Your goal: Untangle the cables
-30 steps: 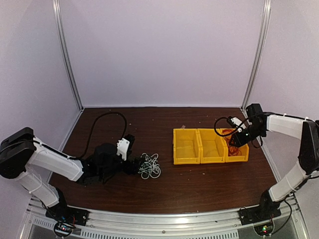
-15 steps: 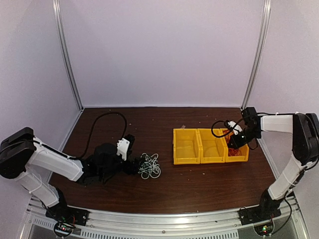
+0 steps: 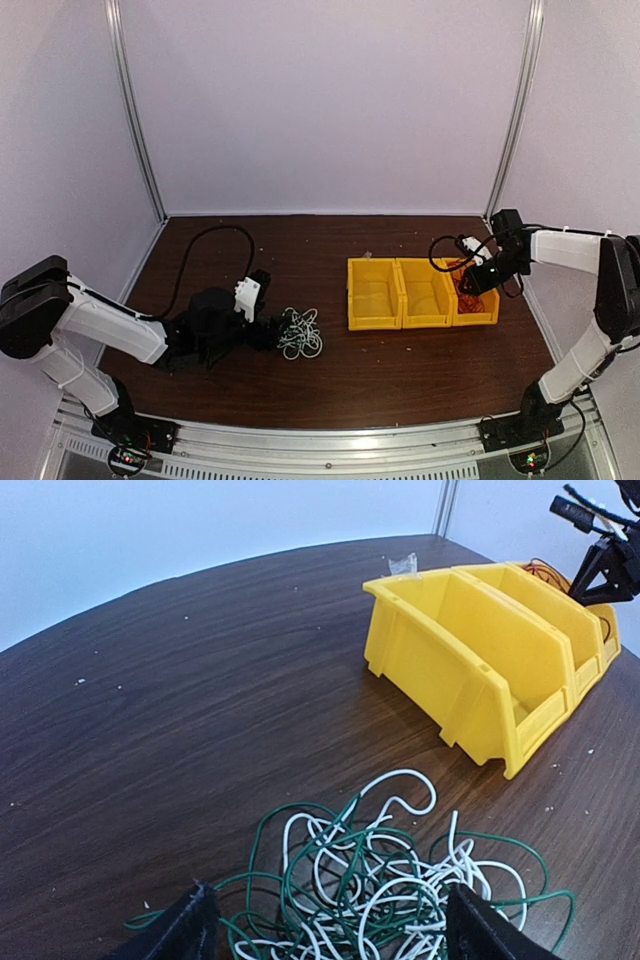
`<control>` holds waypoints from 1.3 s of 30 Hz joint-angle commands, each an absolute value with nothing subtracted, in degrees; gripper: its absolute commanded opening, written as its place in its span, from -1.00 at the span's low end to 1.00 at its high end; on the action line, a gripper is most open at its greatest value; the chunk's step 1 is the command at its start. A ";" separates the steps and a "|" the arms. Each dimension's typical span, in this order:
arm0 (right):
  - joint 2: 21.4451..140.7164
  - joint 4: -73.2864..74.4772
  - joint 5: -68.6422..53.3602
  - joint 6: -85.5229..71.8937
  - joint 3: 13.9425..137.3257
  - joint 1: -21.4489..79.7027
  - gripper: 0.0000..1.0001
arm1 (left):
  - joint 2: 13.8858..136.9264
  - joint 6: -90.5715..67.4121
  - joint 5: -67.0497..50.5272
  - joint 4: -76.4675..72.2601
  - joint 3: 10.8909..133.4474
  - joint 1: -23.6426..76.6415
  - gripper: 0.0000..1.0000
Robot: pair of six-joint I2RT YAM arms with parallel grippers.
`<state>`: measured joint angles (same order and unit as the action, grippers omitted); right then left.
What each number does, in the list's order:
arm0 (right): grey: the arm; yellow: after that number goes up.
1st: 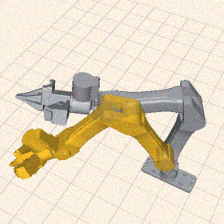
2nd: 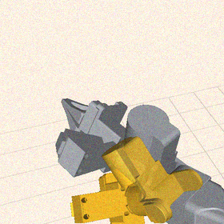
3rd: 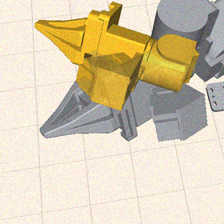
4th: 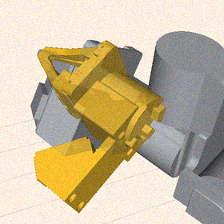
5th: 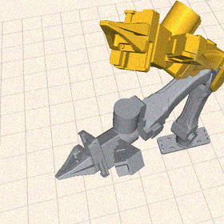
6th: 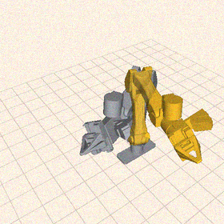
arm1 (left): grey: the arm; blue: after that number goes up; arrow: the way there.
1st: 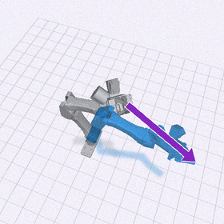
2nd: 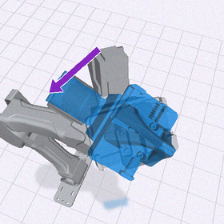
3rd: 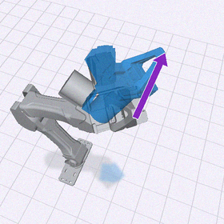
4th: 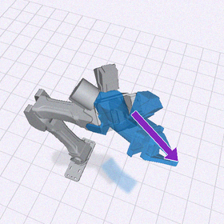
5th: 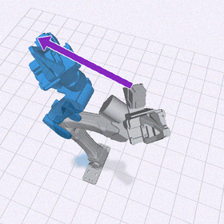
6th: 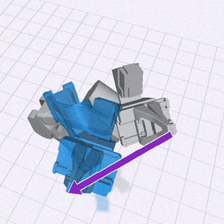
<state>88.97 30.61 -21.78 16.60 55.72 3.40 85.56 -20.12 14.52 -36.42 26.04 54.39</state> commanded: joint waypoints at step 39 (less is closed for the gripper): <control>103.92 33.80 -27.90 27.45 83.43 53.80 -0.32 | 75.73 -35.24 12.68 -13.32 28.06 49.68 0.66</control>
